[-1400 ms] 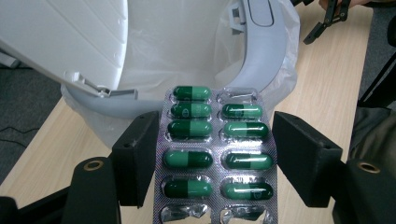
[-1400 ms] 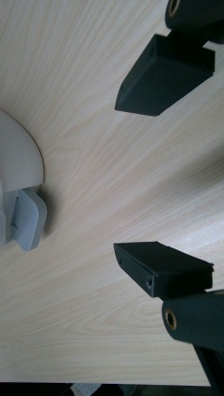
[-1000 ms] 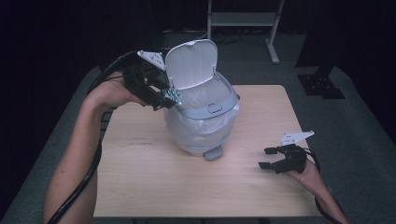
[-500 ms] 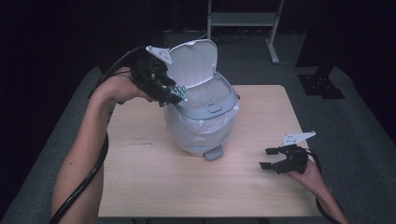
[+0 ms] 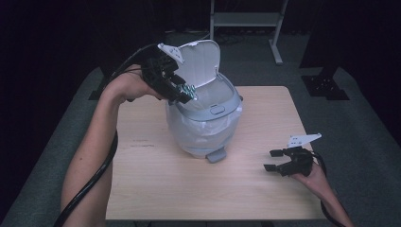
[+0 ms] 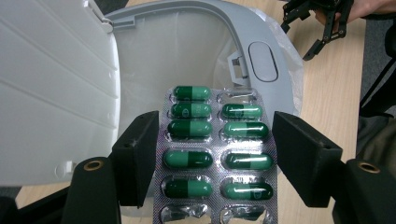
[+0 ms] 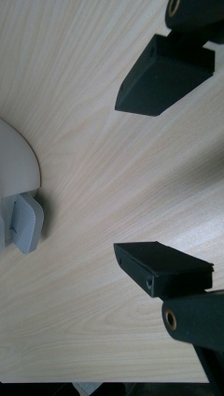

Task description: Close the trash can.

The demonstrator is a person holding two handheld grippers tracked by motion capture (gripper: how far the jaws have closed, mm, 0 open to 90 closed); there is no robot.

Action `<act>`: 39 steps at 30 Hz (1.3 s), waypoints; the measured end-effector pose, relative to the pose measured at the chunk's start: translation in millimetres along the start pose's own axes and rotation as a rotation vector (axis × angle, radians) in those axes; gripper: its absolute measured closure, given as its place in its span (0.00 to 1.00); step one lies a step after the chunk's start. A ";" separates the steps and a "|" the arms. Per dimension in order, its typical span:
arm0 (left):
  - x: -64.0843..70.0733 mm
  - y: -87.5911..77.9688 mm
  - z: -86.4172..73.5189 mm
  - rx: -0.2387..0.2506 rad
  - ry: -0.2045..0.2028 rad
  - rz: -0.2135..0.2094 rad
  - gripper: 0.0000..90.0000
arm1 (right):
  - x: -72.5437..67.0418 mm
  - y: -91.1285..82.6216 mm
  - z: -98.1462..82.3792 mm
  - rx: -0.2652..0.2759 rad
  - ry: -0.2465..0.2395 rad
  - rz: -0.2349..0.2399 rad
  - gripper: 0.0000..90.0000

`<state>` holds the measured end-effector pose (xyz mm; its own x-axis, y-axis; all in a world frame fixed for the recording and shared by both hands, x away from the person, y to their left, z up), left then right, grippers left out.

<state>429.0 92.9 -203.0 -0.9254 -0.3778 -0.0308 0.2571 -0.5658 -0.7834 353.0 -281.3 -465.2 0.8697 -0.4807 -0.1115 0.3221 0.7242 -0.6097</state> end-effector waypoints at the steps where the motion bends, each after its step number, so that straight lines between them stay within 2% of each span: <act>1: -0.1 0.5 1.0 0.000 0.002 0.000 0.37 | -0.1 0.0 0.0 0.000 0.000 0.000 0.28; 15: -0.6 3.5 15.2 -0.004 0.023 0.007 0.37 | -0.9 -0.9 0.9 0.004 -0.005 0.001 0.28; 32: -11.1 26.8 27.5 -0.023 0.019 -0.001 0.37 | 0.2 -3.5 -1.0 0.007 0.007 0.000 0.28; 39: -13.9 33.5 31.6 -0.031 0.021 0.010 0.37 | 0.8 -5.2 -1.6 0.011 0.006 -0.003 0.28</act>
<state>459.2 56.0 -209.2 -0.9285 -0.3677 -0.0518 0.2582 -0.5389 -0.8018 351.4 -286.3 -463.4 0.8668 -0.4854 -0.1145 0.3286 0.7285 -0.6011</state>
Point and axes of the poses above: each handheld gripper's, and its own axes: y roughly forward along the jaws, z roughly out of its top, x roughly to its right, the point moved 4 cm from there along y, roughly forward along the jaws, and after that the axes turned 7 degrees about -y, right-handed, at the moved point
